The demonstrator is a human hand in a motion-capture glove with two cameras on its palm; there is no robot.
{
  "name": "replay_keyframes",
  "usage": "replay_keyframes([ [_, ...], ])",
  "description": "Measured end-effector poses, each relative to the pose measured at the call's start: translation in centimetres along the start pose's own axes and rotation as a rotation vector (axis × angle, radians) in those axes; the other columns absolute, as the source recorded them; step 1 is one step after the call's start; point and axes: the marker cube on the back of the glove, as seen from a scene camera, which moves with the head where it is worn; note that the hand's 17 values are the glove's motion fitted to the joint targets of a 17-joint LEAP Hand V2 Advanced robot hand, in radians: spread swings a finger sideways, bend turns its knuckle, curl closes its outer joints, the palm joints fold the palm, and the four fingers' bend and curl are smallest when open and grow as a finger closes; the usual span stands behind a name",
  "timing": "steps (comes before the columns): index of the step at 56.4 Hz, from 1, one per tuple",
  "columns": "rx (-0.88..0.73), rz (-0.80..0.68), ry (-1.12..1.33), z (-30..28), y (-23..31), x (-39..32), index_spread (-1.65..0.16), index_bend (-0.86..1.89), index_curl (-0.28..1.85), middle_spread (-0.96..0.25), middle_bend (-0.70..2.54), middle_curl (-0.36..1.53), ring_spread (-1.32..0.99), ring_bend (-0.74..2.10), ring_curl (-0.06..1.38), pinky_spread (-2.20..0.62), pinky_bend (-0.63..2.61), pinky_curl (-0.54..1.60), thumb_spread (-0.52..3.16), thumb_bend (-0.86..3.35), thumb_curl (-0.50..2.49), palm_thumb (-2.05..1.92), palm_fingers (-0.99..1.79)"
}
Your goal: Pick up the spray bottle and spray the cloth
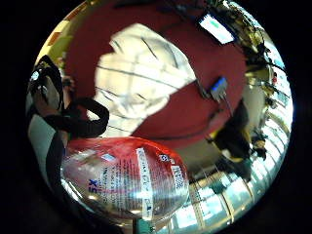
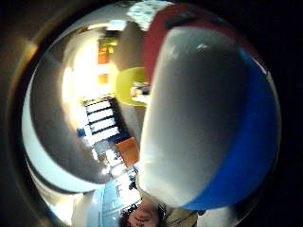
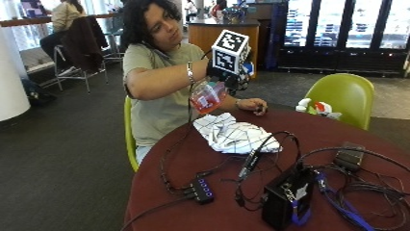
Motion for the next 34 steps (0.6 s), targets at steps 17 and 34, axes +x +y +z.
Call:
replay_keyframes([
  [17, 0.306, -0.411, -0.591, 3.0, -4.0, -6.3, -0.27, 0.27, 0.59, -0.19, 0.53, 0.53, -0.18, 0.56, 0.48, -0.25, 0.44, 0.42, 0.27, -0.03, 0.76, 1.02, 1.33],
  [34, 0.478, -0.539, -0.788, 9.1, -11.1, -6.9, -0.27, 0.27, 0.6, -0.18, 0.54, 0.53, -0.17, 0.57, 0.48, -0.25, 0.44, 0.42, 0.26, -0.03, 0.76, 1.02, 1.33],
])
